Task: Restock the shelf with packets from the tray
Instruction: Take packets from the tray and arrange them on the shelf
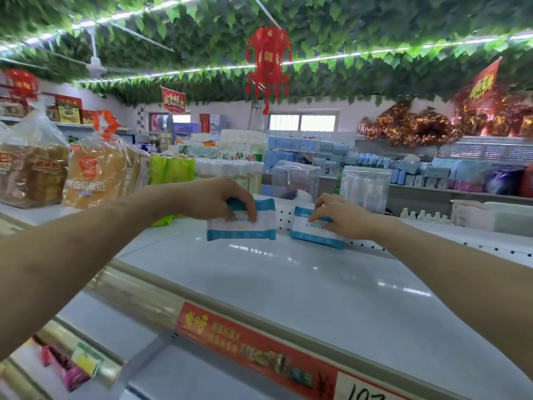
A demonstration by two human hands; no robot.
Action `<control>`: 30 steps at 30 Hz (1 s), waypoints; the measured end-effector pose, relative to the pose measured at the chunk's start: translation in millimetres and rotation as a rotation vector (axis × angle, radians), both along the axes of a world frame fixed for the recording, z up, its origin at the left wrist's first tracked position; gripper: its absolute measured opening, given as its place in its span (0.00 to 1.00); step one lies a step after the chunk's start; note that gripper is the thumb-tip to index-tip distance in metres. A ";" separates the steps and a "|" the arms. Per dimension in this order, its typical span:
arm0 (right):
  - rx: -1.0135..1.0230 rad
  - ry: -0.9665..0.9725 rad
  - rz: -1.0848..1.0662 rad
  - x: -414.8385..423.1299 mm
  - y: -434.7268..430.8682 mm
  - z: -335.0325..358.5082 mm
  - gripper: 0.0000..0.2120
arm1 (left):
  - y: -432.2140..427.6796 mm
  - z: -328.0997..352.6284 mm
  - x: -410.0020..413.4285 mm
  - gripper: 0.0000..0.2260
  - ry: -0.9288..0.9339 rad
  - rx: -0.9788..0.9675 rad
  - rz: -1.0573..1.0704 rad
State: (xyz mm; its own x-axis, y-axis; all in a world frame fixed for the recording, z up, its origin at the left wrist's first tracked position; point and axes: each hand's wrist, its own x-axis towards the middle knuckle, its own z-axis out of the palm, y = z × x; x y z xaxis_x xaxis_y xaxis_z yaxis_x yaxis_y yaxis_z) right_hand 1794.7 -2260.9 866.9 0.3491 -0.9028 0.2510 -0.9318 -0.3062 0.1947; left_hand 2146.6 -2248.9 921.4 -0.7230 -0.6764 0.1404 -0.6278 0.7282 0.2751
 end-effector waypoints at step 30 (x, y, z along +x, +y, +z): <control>-0.063 -0.210 -0.124 -97.1 86.7 33.5 0.20 | -84.0 -64.5 -180.5 0.17 0.031 -0.274 -0.106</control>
State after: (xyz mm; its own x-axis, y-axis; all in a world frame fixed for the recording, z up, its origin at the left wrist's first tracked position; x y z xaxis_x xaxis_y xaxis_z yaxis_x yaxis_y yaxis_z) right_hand 1697.6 -2174.2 900.5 0.1703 -0.9158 0.3636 -0.9836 -0.1799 0.0075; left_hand 1966.1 -2332.9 856.8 -0.7802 -0.5311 0.3303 -0.5385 0.8391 0.0772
